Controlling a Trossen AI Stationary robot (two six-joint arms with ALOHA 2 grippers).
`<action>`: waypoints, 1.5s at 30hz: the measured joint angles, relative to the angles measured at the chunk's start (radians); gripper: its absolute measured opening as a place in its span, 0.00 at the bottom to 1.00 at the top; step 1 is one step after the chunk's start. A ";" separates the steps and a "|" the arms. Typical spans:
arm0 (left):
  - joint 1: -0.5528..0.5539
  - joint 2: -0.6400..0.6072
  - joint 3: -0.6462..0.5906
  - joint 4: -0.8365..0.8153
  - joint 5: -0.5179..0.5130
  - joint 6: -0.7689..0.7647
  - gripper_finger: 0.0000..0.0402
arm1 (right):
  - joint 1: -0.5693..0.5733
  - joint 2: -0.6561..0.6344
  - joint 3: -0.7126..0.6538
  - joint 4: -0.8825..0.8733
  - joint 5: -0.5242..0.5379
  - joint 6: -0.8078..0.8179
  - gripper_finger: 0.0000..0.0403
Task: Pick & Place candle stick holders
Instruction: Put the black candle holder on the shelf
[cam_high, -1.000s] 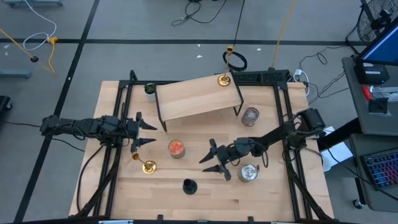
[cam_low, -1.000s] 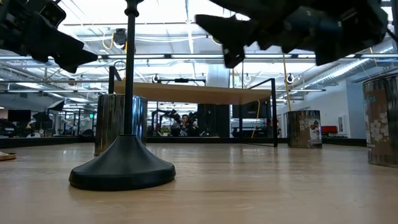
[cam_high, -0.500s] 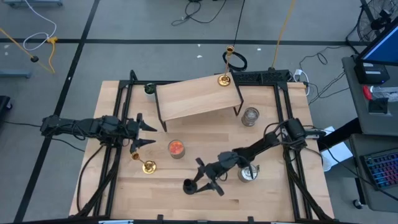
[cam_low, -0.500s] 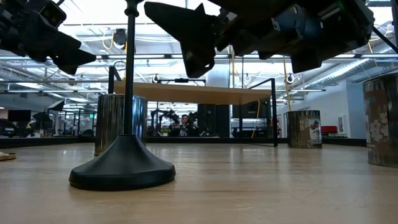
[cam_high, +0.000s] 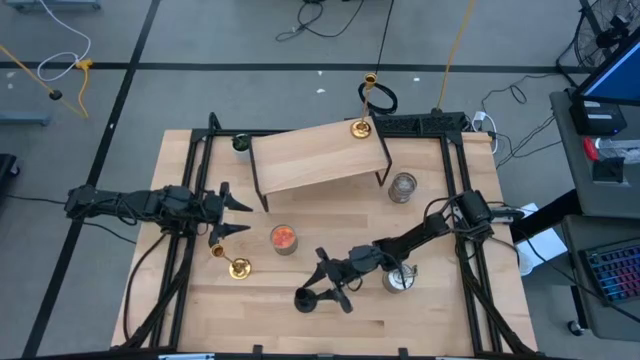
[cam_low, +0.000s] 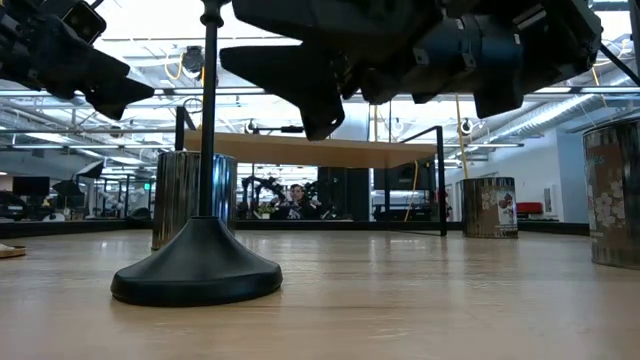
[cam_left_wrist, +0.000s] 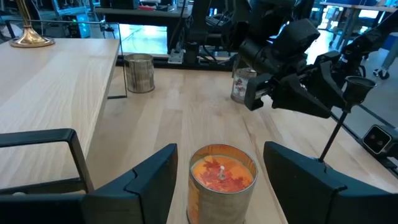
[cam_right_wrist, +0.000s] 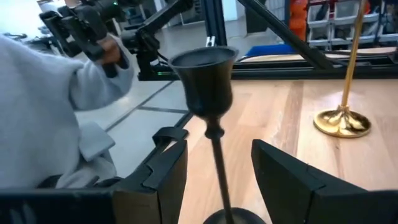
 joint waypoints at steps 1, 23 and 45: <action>0.000 0.000 0.000 0.000 0.000 0.001 0.61 | 0.000 0.000 0.006 0.000 0.009 0.000 0.44; 0.000 0.000 0.000 -0.002 0.004 0.028 0.61 | 0.002 0.131 0.122 0.020 0.006 -0.033 0.44; 0.000 0.000 0.000 -0.008 0.008 0.029 0.61 | -0.038 0.110 0.120 -0.002 -0.034 0.043 0.07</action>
